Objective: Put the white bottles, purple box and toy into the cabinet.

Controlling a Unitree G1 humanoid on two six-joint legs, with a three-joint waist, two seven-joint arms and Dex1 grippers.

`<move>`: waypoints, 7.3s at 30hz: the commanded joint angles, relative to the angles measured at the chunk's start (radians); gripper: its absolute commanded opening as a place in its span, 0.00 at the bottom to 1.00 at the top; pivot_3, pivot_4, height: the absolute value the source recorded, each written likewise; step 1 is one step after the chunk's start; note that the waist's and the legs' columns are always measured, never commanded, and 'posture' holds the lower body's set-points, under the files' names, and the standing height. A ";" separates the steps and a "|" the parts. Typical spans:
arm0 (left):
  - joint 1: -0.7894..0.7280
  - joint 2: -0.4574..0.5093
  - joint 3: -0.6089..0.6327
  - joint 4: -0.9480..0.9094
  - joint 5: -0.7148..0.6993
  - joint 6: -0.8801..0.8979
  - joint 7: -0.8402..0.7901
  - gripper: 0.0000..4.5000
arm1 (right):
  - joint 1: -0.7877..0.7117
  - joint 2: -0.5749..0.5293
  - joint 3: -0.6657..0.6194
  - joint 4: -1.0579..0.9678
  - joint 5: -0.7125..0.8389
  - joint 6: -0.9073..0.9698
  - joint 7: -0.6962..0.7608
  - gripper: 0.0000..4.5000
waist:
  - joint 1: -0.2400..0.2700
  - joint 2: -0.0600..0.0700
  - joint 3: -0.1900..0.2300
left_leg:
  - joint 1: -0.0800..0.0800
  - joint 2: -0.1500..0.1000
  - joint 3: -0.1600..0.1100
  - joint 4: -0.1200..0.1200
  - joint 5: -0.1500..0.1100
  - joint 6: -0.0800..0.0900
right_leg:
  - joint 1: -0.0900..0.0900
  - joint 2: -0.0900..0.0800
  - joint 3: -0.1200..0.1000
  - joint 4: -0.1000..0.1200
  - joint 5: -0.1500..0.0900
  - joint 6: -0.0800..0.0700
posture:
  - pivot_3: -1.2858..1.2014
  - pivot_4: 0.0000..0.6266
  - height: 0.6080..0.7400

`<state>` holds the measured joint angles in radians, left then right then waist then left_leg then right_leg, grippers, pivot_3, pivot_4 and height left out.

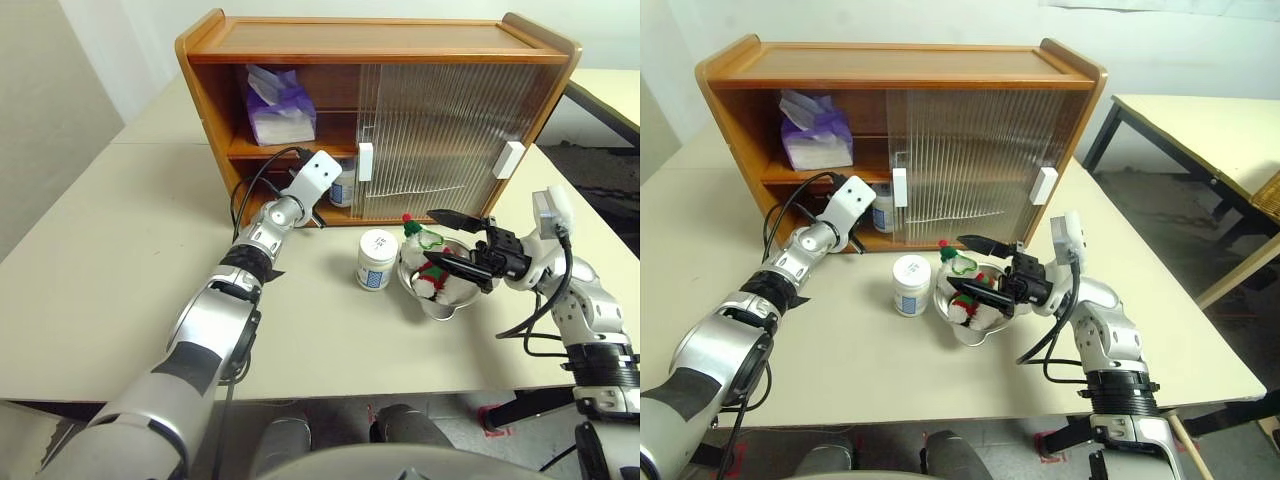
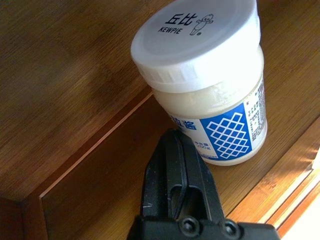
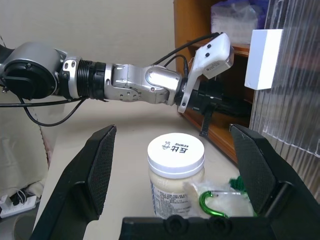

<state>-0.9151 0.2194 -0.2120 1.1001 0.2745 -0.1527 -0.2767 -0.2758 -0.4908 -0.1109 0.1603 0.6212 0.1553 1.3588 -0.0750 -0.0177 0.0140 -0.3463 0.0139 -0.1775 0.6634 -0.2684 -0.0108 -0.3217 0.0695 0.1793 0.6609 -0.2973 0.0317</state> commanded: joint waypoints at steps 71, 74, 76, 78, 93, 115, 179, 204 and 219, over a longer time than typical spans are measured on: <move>0.485 -0.002 0.012 -0.520 -0.414 0.117 -0.714 0.71 | 0.015 0.015 0.016 -0.014 -0.005 0.003 -0.018 1.00 | -0.013 0.004 -0.003 | 0.000 0.001 -0.003 0.000 -0.001 -0.001 | -0.002 0.000 -0.001 0.005 -0.002 -0.002 | 0.46 0.00 1.00; 0.505 0.017 0.045 -0.560 -0.410 0.090 -0.661 0.71 | 0.010 0.017 0.017 -0.010 -0.006 0.002 -0.016 1.00 | -0.013 0.004 -0.003 | 0.000 0.001 -0.003 0.000 -0.001 -0.001 | -0.002 0.000 -0.001 0.005 -0.002 -0.002 | 0.46 0.00 1.00; 0.510 0.032 0.074 -0.577 -0.410 0.075 -0.616 0.71 | 0.006 0.018 0.018 -0.007 -0.007 0.003 -0.015 1.00 | -0.012 0.004 -0.003 | 0.000 0.001 -0.003 0.000 -0.001 -0.001 | -0.002 0.000 -0.001 0.005 -0.002 -0.002 | 0.47 0.00 1.00; 0.507 0.046 0.121 -0.589 -0.416 0.074 -0.548 0.71 | 0.003 0.018 0.020 -0.003 -0.007 0.003 -0.009 1.00 | -0.008 0.004 -0.002 | -0.001 0.001 -0.003 0.000 -0.001 -0.001 | -0.002 0.000 -0.001 0.005 -0.002 -0.002 | 0.47 0.00 1.00; 0.338 0.033 0.266 -0.369 -0.371 0.093 -0.177 0.71 | -0.013 0.023 0.029 0.014 -0.011 0.002 0.004 1.00 | 0.023 0.004 -0.002 | 0.000 0.000 -0.003 0.000 -0.001 -0.002 | -0.002 -0.001 -0.001 0.005 0.002 -0.009 | 0.47 0.00 1.00; 0.075 -0.006 0.274 0.017 -0.298 0.031 -0.032 0.71 | -0.014 0.023 0.030 0.005 -0.011 0.008 0.005 1.00 | 0.033 -0.001 0.001 | 0.000 -0.002 -0.004 0.000 0.007 -0.002 | -0.001 -0.001 -0.001 0.005 0.005 -0.002 | 0.47 0.00 1.00; 0.365 -0.010 0.251 -0.401 -0.300 0.126 -0.006 1.00 | -0.035 0.027 0.043 0.032 -0.018 -0.005 0.015 1.00 | 0.024 -0.001 0.002 | 0.000 -0.003 -0.004 -0.002 0.009 -0.005 | -0.001 0.000 0.000 0.004 0.002 -0.002 | 0.48 0.00 1.00; 0.430 0.009 0.013 -0.811 -0.270 -0.110 -0.358 0.00 | -0.036 0.013 0.023 0.068 -0.018 -0.025 0.022 1.00 | 0.042 -0.001 0.002 | 0.000 -0.003 -0.005 0.000 0.006 -0.004 | 0.000 -0.001 0.000 0.005 0.007 -0.014 | 0.48 0.00 1.00; 0.194 -0.062 -0.018 -0.508 -0.146 -0.180 -0.228 0.00 | -0.036 0.015 0.029 0.063 -0.017 -0.032 0.013 1.00 | 0.029 -0.001 0.002 | -0.001 -0.003 -0.005 0.000 0.004 -0.001 | 0.000 -0.001 0.000 0.003 0.002 -0.004 | 0.47 0.00 1.00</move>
<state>-0.7031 0.1632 -0.2233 0.5524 0.1151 -0.3231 -0.5161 -0.3091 -0.4739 -0.0712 0.2189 0.6128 0.1311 1.3733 -0.0464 -0.0190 0.0156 -0.3471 0.0109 -0.1825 0.6631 -0.2642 -0.0121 -0.3219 0.0687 0.1794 0.6643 -0.2954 0.0278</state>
